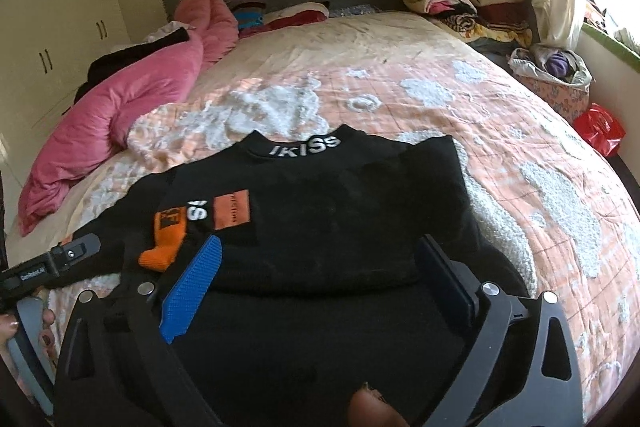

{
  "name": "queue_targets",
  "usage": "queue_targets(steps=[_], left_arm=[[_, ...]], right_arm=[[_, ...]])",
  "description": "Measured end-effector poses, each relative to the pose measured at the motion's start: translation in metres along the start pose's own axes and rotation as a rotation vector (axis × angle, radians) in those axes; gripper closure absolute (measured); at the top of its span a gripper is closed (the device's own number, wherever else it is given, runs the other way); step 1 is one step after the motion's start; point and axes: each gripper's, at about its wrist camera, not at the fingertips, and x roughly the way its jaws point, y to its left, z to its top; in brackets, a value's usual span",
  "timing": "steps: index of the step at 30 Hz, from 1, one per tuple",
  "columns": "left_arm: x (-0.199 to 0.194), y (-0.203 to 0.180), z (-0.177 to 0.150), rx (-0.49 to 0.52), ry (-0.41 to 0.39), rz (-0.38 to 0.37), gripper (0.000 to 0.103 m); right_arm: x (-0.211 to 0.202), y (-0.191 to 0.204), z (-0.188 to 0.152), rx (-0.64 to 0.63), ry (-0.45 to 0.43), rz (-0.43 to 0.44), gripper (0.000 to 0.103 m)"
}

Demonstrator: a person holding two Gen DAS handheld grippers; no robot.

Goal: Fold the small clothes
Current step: 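Move the left tool to the other sleeve's orange cuff and grasp it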

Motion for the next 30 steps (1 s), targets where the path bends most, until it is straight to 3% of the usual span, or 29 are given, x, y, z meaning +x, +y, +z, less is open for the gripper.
queue_targets(steps=[30], left_arm=[[-0.053,0.126,-0.02,-0.231,-0.086,0.135,0.01]], right_arm=[[-0.015,0.141,-0.004,-0.208,-0.019,0.138,0.005]])
